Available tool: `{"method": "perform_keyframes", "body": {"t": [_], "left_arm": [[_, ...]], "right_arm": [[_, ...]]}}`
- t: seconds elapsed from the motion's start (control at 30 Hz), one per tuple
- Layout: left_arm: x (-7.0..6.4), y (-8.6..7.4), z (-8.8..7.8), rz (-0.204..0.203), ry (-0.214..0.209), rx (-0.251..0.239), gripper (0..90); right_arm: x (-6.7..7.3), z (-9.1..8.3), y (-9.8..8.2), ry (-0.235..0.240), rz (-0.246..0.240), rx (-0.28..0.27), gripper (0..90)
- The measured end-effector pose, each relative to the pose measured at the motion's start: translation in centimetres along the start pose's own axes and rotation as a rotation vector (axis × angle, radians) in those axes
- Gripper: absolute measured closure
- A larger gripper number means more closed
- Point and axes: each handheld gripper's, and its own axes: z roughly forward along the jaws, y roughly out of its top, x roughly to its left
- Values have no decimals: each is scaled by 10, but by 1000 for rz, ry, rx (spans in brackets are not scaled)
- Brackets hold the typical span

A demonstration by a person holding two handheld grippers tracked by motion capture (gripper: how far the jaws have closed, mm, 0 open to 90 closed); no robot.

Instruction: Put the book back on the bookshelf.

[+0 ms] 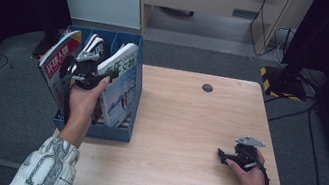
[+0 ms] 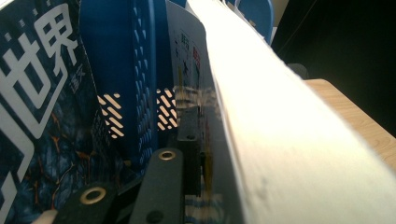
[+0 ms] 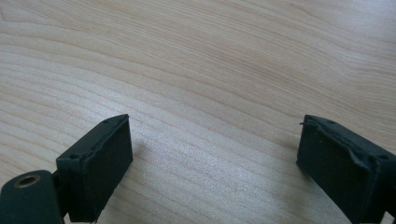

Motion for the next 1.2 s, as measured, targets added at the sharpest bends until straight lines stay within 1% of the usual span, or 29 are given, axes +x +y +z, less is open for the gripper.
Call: {"method": "perform_keyframes", "body": {"t": [0.13, 0.23, 0.4, 0.53, 0.6, 0.9, 1.0, 1.2], "left_arm": [[1, -2, -2, -22, -6, -3, 704], [2, -2, -4, -22, -11, 8, 706], [7, -5, -9, -36, -15, 24, 710], [13, -8, -11, -47, -11, 20, 714], [14, -10, -12, -41, -9, 20, 716], [15, -12, -14, -35, -6, 25, 712], [16, -12, -16, -42, -8, 27, 696], [16, -12, -18, -34, -7, 32, 671]], "right_arm": [[0, 0, 0, 0, 0, 0, 105], [0, 0, 0, 0, 0, 0, 105], [0, 0, 0, -1, 0, 0, 105], [0, 0, 0, -2, 2, 0, 105], [0, 0, 0, -2, 2, 0, 105], [0, 0, 0, -2, 2, 0, 105], [0, 0, 0, -2, 3, 1, 105], [0, 0, 0, -2, 2, 0, 105]]}}
